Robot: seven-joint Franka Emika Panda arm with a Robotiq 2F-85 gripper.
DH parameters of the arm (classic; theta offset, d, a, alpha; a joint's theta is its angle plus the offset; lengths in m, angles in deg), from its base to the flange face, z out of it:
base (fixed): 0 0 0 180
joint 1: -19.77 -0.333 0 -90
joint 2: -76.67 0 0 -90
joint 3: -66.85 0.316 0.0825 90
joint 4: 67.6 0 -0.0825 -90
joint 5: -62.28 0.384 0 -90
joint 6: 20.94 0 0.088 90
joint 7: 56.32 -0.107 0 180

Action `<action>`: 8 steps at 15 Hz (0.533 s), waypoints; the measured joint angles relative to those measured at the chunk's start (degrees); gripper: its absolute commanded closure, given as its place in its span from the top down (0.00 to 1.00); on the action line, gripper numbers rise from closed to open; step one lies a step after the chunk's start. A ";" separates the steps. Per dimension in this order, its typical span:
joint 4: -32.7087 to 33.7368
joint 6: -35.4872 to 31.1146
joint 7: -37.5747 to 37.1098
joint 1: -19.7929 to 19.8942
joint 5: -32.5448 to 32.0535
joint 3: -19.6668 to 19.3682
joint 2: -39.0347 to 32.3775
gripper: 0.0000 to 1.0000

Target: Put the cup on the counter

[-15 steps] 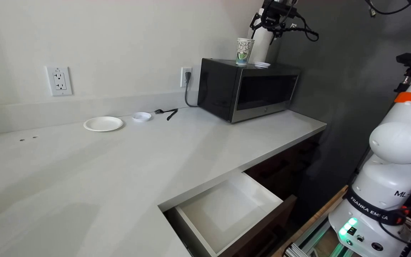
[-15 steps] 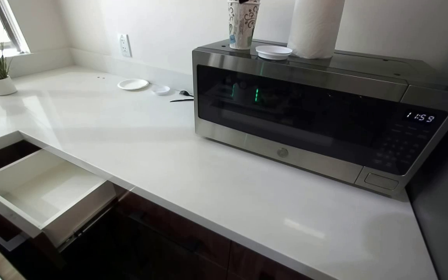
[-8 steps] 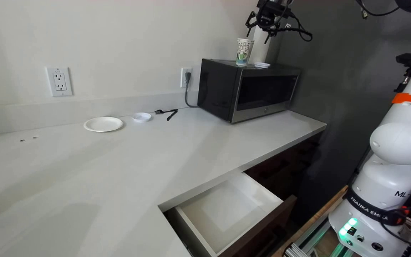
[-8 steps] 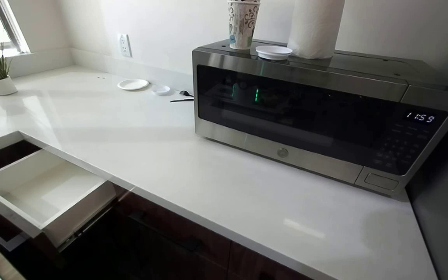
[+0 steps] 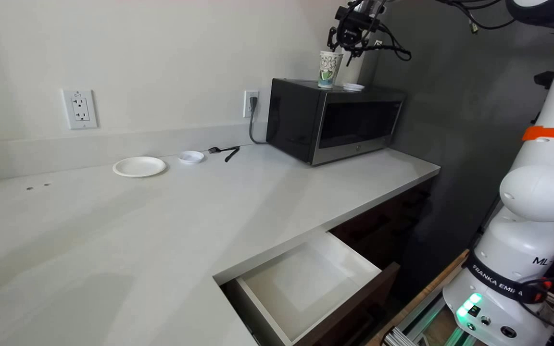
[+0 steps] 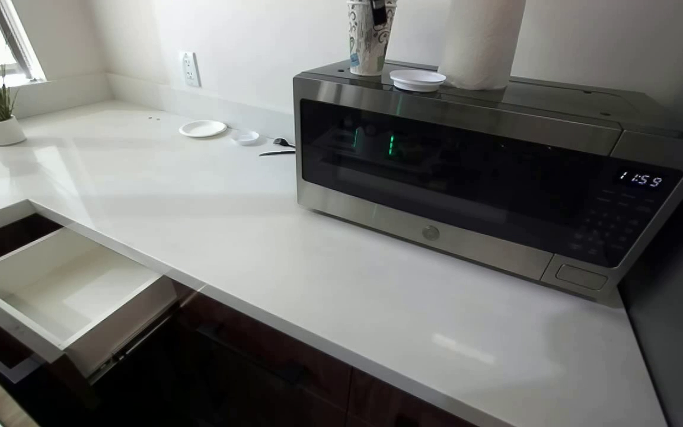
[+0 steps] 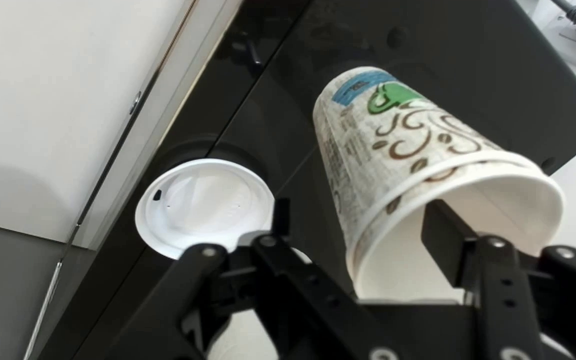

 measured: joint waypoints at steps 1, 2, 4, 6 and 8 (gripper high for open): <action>0.19 0.10 -0.19 -0.16 -0.14 -0.16 -0.20 0.31; 0.35 0.34 -0.36 -0.32 -0.32 -0.31 -0.25 0.22; 0.68 0.87 -0.45 -0.58 -0.66 -0.51 -0.17 0.08; 0.97 1.87 -0.45 -0.82 -1.16 -0.55 0.23 0.00; 1.00 3.32 -0.38 -0.86 -1.90 -0.36 1.52 0.00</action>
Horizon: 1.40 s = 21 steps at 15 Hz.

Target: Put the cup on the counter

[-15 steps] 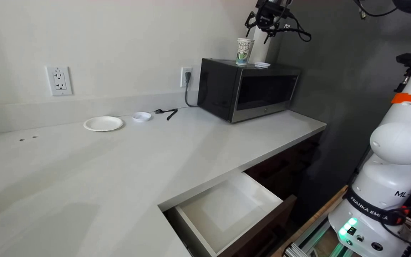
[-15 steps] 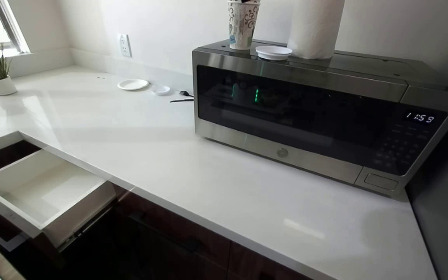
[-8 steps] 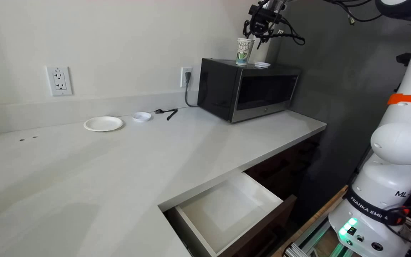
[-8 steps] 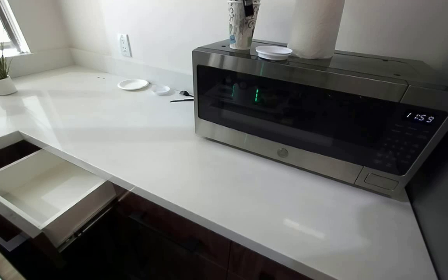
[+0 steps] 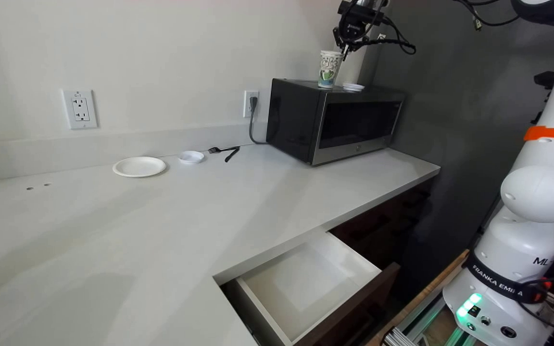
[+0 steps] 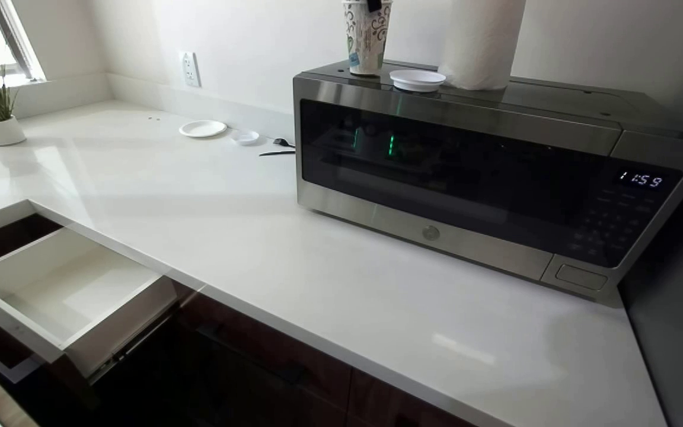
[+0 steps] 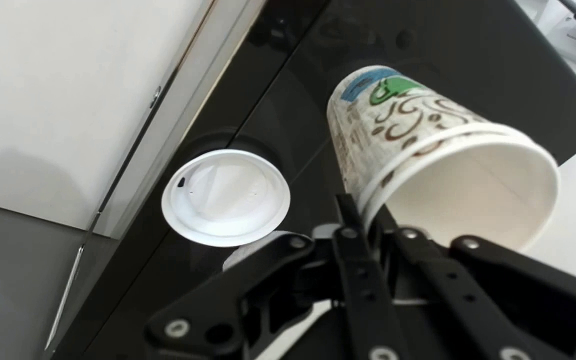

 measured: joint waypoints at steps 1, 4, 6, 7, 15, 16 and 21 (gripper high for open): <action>-0.15 0.83 0.10 0.00 -0.32 0.02 0.95 0.01; -2.38 3.20 1.26 0.16 -0.37 -0.05 5.19 0.01; -4.90 4.68 2.49 0.24 -0.18 -0.19 8.86 0.01; -6.55 5.89 3.17 0.25 -0.16 -0.22 10.98 0.01; -29.13 9.41 -6.41 5.77 -7.12 0.13 31.09 0.01; -32.23 9.24 -8.52 7.08 -7.56 0.12 33.05 0.01; -48.46 2.78 -19.21 12.08 -7.58 -0.33 37.66 0.05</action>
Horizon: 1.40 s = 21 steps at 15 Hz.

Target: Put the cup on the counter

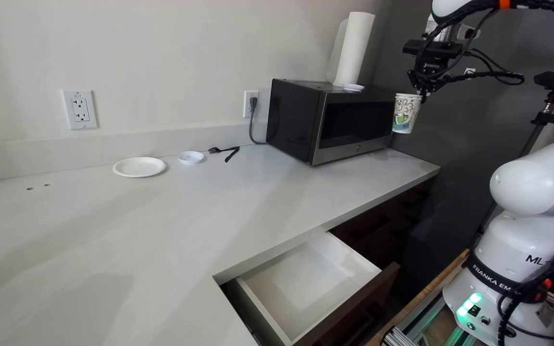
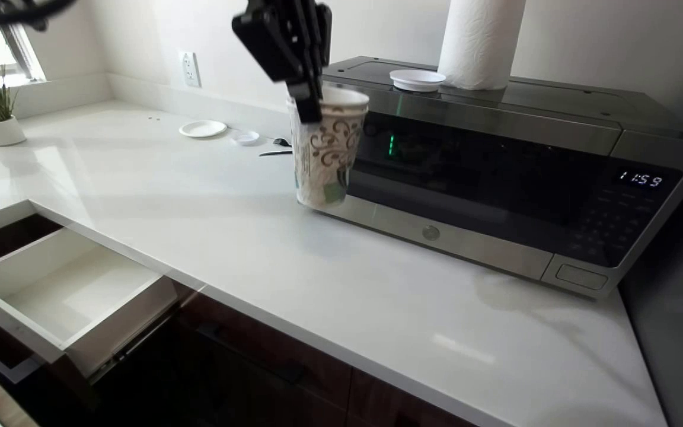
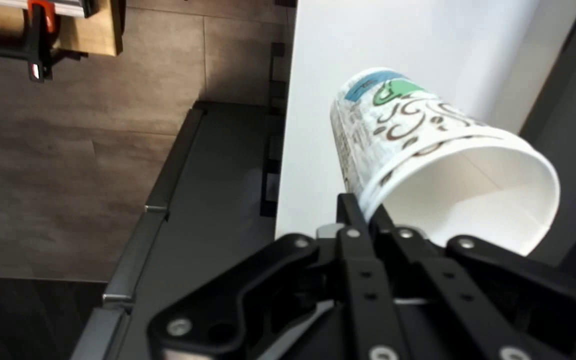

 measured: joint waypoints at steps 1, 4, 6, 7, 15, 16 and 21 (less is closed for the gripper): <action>-1.70 -1.01 -0.59 0.45 0.01 -0.22 -0.15 0.05; -2.54 -1.33 -1.23 0.64 0.08 -0.49 -0.15 0.01; -2.48 -1.33 -1.22 0.64 0.10 -0.46 -0.03 0.01; -2.44 -1.48 -1.28 0.69 0.11 -0.54 -0.33 0.01; -3.41 -16.95 -11.34 3.38 -1.47 -1.03 -13.74 0.01; -3.36 -18.11 -13.37 3.38 -2.35 -0.91 -15.52 0.01; -3.04 -19.94 -23.78 3.36 -8.71 -1.27 -21.91 0.01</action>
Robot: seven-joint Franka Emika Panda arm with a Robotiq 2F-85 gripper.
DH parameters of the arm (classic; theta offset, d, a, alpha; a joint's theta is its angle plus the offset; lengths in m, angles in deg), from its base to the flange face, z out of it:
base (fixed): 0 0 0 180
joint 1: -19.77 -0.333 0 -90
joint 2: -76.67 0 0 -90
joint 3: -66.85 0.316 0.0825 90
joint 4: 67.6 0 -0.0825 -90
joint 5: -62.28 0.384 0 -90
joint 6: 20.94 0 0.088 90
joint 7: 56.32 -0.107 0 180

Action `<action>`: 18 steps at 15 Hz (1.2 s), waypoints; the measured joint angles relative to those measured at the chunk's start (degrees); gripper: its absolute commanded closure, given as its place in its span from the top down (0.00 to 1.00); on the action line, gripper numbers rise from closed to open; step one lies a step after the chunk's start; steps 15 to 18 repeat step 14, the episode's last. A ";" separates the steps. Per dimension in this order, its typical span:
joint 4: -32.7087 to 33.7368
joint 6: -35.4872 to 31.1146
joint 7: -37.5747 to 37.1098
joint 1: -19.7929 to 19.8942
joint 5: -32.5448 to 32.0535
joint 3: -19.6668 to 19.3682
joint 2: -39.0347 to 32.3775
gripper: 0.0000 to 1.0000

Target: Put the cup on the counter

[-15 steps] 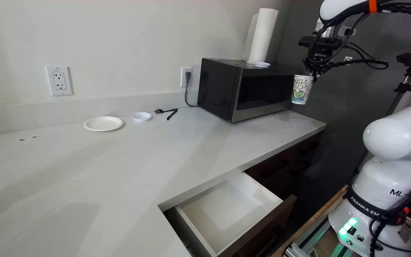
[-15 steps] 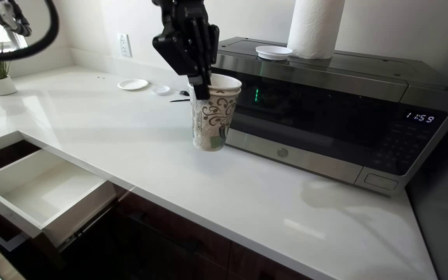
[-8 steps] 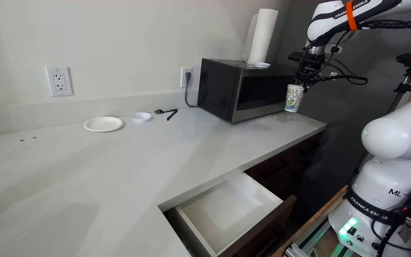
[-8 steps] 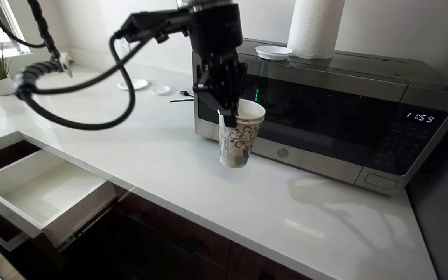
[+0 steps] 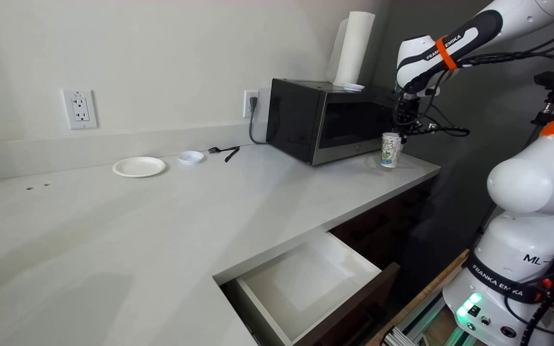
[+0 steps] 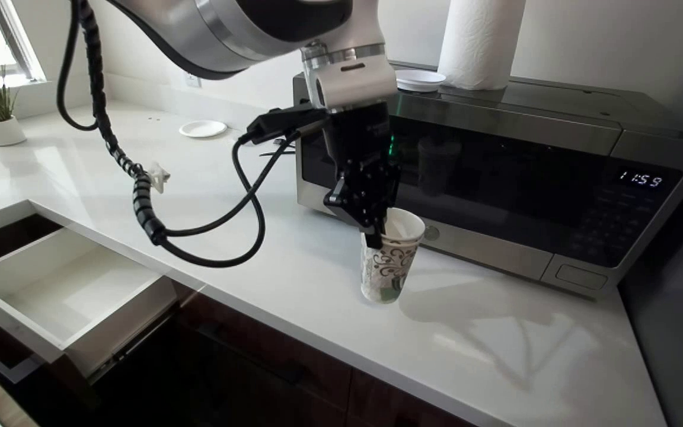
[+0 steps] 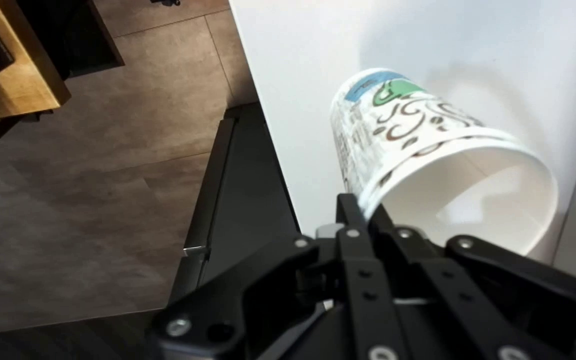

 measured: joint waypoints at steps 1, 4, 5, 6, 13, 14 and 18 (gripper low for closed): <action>0.00 0.00 -1.18 -0.04 -0.46 -0.26 -0.82 0.30; 0.01 0.00 -2.76 -0.35 -0.51 -1.29 -2.33 0.44; 0.01 0.00 -2.87 -0.46 -0.39 -1.68 -2.58 0.53; 0.01 0.00 -2.88 -0.55 -0.33 -2.07 -2.71 0.60; 2.16 3.28 2.13 -1.63 5.12 -3.78 1.35 0.88; 2.77 5.42 5.97 -2.16 7.50 -4.02 3.10 0.96; 2.77 5.42 5.97 -2.16 7.50 -4.02 3.10 0.96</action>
